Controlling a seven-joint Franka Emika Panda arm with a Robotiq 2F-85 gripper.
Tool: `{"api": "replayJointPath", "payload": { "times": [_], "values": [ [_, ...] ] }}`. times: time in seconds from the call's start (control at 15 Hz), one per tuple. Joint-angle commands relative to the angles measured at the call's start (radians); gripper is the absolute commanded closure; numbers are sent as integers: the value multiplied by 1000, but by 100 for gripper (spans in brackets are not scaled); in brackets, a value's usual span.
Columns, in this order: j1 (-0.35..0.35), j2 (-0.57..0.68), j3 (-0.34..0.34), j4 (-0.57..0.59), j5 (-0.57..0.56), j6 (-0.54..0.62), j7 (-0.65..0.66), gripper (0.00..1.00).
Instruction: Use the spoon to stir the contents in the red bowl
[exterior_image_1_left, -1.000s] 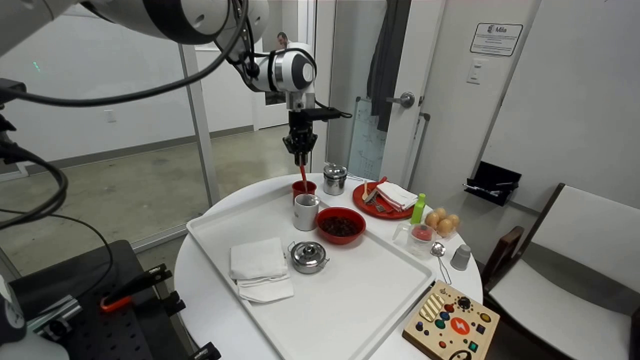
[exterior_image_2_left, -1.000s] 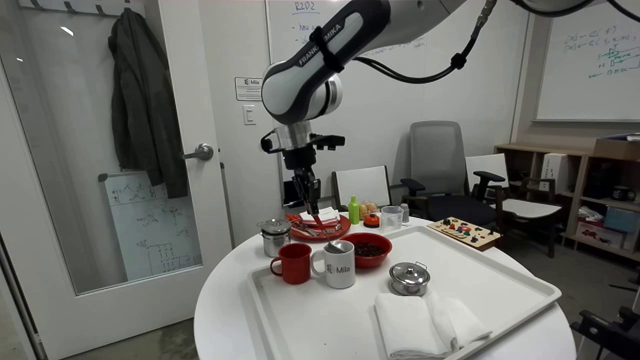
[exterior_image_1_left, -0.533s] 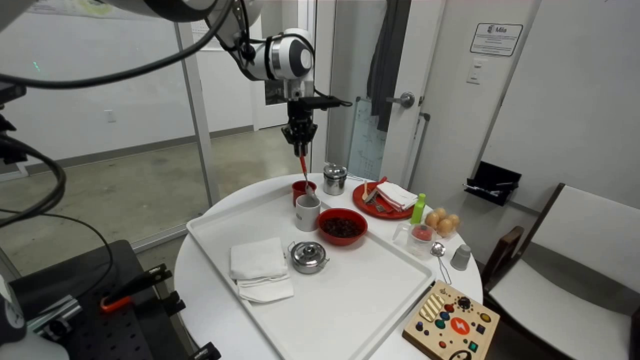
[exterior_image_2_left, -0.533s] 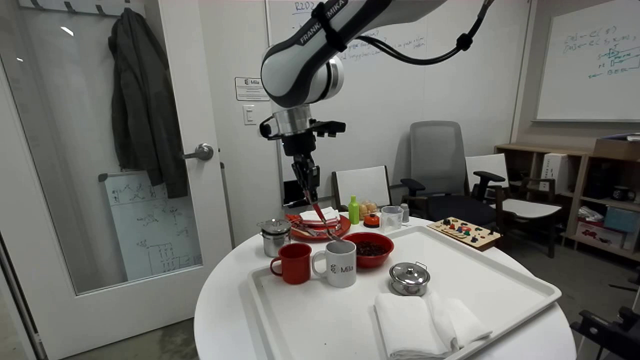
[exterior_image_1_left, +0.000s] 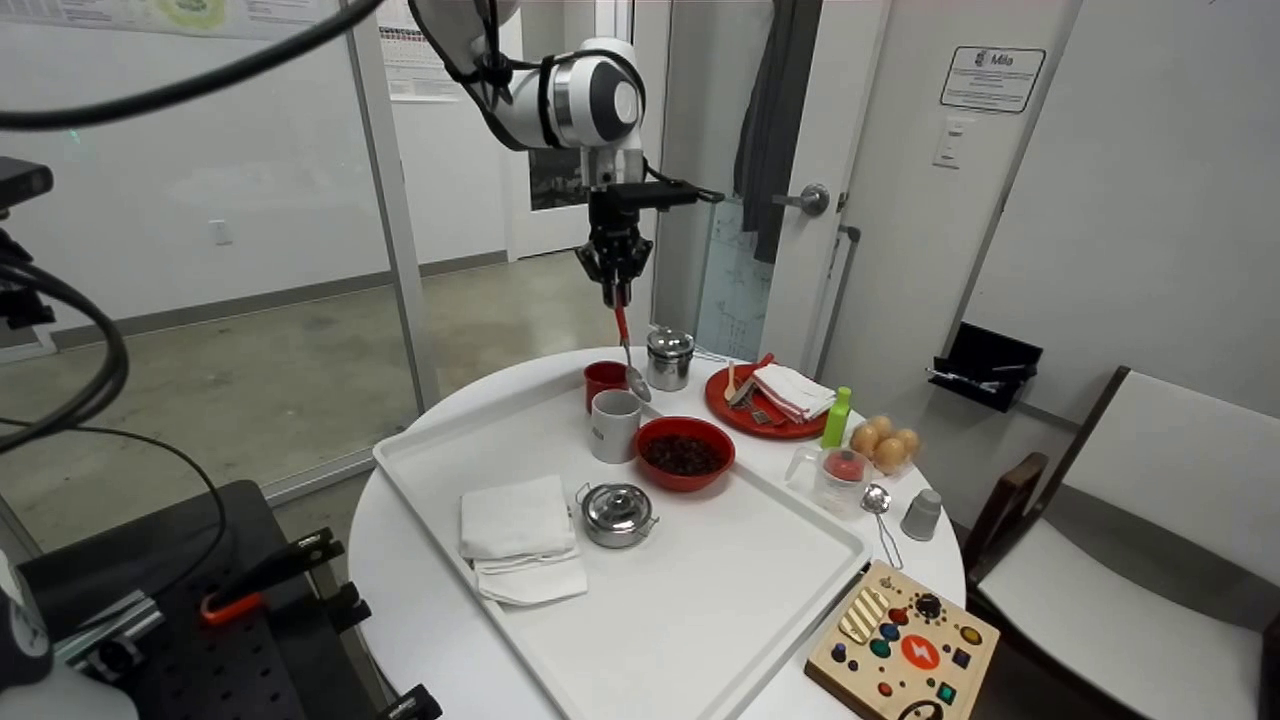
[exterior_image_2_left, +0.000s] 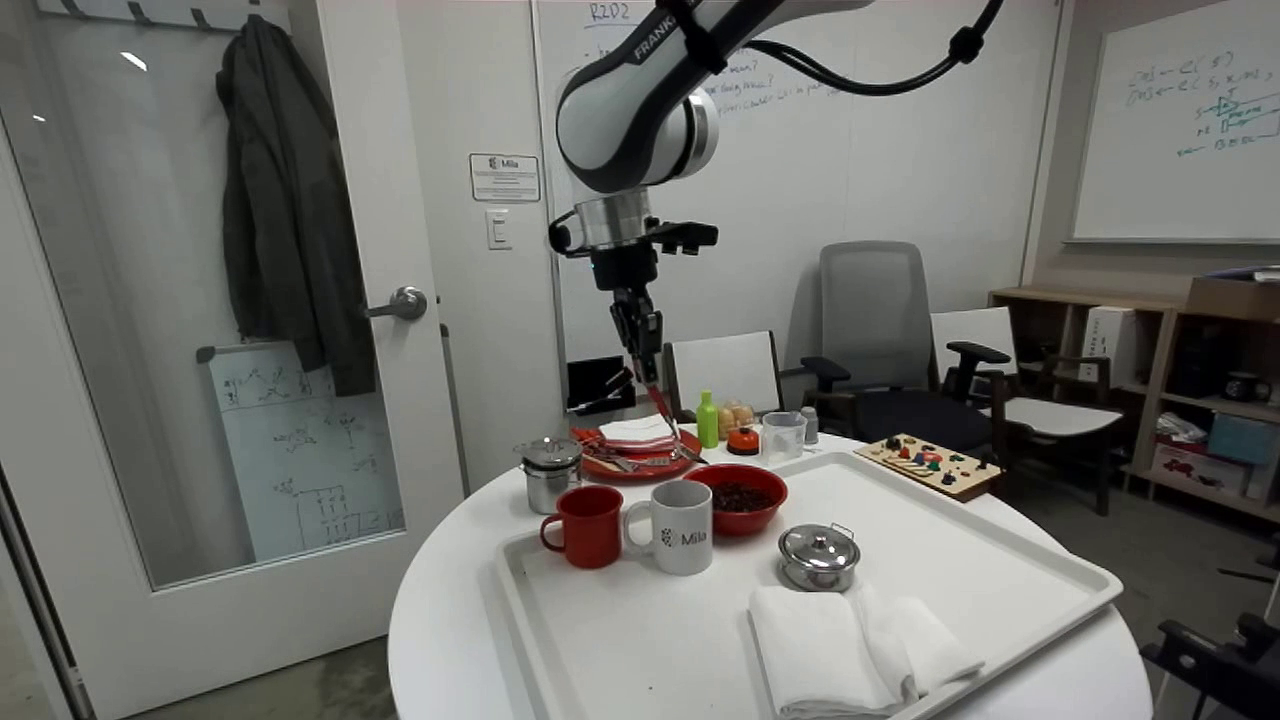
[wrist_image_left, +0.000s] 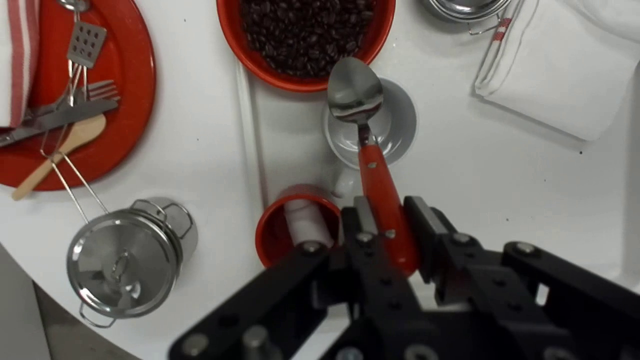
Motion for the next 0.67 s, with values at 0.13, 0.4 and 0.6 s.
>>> {"api": "replayJointPath", "payload": {
  "times": [0.13,0.4,0.6],
  "values": [
    [-45,-80,-37,-134,-17,75,59,86],
    [-52,-49,-54,-131,-25,81,89,86],
    [-38,-10,-72,-104,-44,60,142,86]
  ]
}}
